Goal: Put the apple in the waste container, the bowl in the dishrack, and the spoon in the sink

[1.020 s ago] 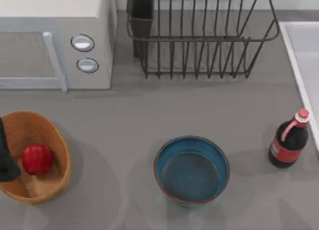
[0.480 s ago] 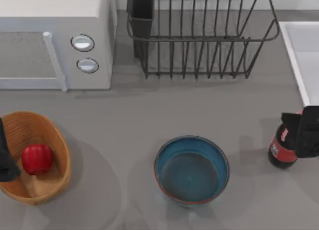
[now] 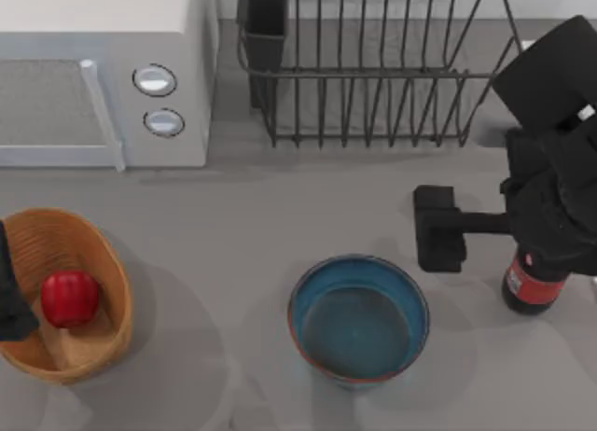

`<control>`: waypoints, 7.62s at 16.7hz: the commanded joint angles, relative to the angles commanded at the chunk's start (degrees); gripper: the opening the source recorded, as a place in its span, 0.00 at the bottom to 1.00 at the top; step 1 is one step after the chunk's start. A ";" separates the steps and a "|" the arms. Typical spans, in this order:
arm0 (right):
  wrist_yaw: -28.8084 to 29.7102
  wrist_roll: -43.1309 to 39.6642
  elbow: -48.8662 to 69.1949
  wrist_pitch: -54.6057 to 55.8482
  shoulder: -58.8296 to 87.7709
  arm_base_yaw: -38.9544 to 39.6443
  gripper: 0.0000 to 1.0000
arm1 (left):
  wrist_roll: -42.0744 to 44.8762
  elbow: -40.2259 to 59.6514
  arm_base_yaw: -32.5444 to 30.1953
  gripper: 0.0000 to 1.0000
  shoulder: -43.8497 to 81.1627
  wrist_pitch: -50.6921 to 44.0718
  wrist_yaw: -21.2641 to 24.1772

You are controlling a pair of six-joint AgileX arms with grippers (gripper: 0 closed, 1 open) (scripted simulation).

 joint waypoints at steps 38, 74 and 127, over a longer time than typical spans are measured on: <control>-1.26 5.25 4.80 4.93 30.65 1.78 0.47 | 0.00 0.00 0.00 1.00 0.00 0.00 0.00; -1.26 4.91 20.08 -16.65 24.38 2.01 0.00 | 0.00 0.00 0.00 1.00 0.00 0.00 0.00; 36.78 -32.96 12.44 93.24 37.20 -0.34 0.53 | 0.00 0.00 0.00 1.00 0.00 0.00 0.00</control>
